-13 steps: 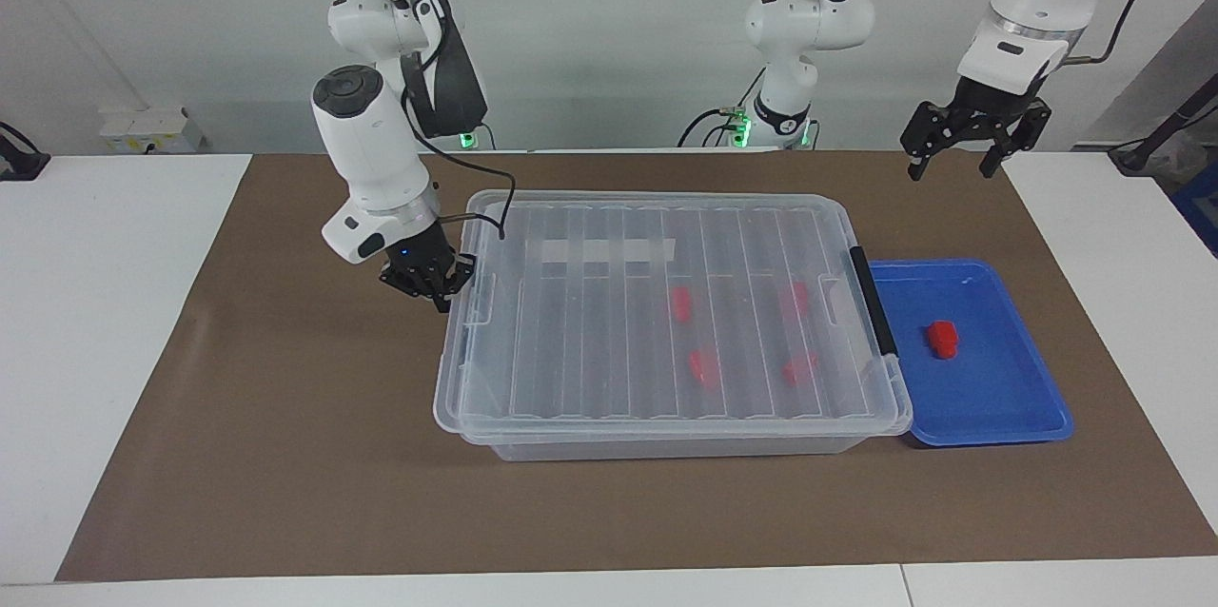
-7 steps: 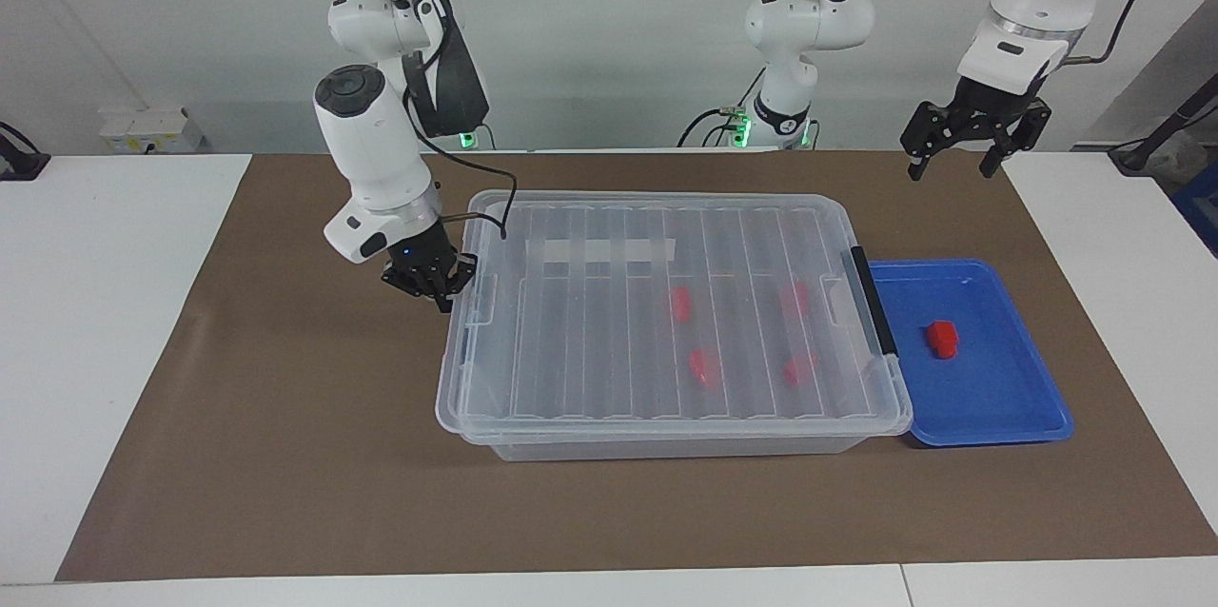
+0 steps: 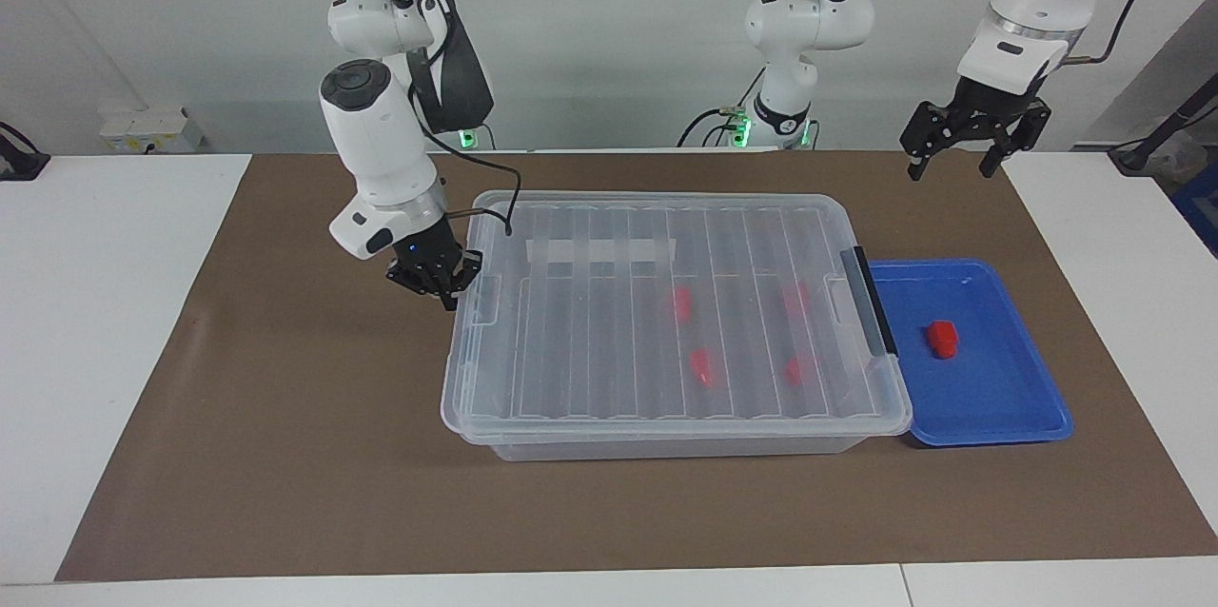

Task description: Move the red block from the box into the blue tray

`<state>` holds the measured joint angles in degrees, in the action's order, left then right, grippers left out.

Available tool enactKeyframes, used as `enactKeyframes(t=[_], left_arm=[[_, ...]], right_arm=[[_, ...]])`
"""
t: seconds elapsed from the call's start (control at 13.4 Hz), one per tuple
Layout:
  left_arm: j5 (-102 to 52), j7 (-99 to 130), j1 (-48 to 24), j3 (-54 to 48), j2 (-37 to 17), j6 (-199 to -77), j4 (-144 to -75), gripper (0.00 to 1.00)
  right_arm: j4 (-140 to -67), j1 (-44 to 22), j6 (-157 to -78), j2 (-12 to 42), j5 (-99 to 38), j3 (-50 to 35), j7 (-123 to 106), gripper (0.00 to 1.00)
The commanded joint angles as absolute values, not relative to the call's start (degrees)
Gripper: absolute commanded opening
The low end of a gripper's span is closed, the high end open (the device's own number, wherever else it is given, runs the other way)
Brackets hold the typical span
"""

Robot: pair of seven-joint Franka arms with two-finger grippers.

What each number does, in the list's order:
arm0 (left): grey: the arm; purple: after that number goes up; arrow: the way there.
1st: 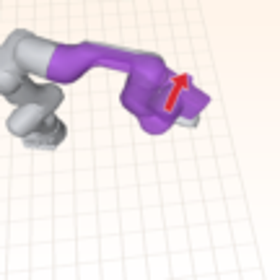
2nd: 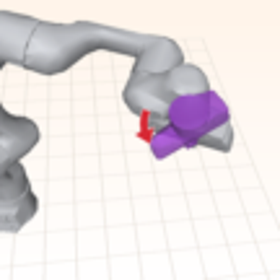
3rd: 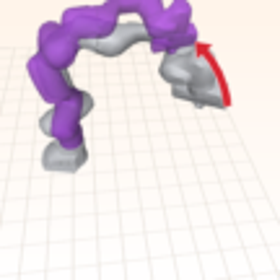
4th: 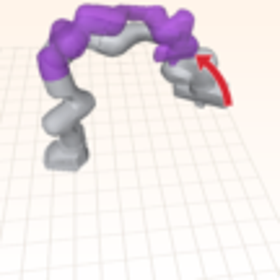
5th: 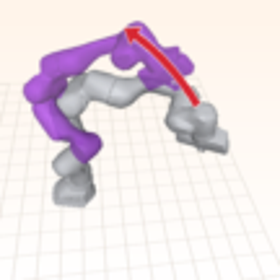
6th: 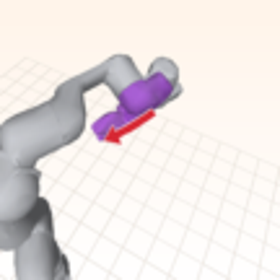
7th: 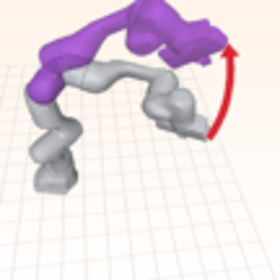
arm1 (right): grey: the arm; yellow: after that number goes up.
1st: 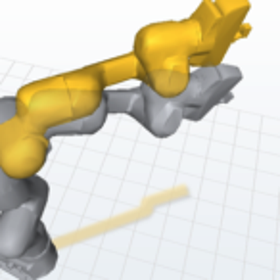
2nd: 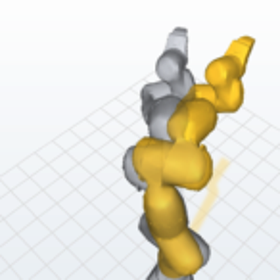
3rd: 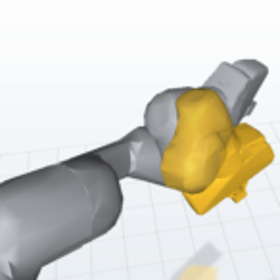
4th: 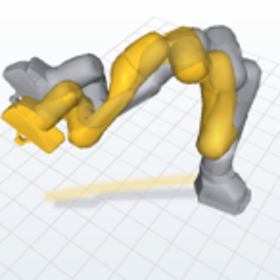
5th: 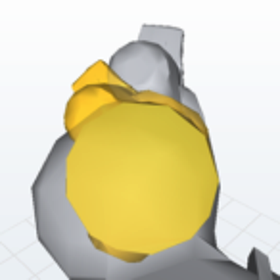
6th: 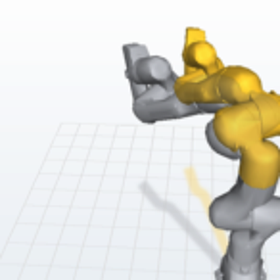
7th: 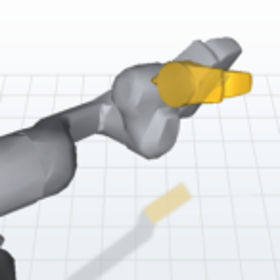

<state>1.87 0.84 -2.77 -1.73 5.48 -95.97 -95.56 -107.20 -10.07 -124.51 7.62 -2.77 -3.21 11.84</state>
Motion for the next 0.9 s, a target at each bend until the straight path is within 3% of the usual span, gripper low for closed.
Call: enactKeyframes(t=[0.0,0.15,0.3,0.82], left_arm=[[0.97,1.14,-2.99,-1.23,6.33,-96.15,-96.59,1.0],[0.97,1.14,-3.08,-1.23,6.33,-96.15,-96.5,1.0],[0.97,1.14,-2.99,-1.23,6.33,-96.15,-96.5,1.0],[0.97,1.14,-3.08,-1.23,6.33,-96.15,-96.59,1.0]], right_arm=[[-108.1,-7.57,-122.8,4.67,-3.69,-3.43,12.74,0.0],[-108.02,-5.55,-120.24,3.52,-3.69,-3.34,12.57,0.0],[-107.84,-3.88,-119.53,2.73,-3.6,-3.25,12.3,0.95],[-100.74,1.32,-107.51,0.88,-1.94,-2.99,11.87,1.0]])
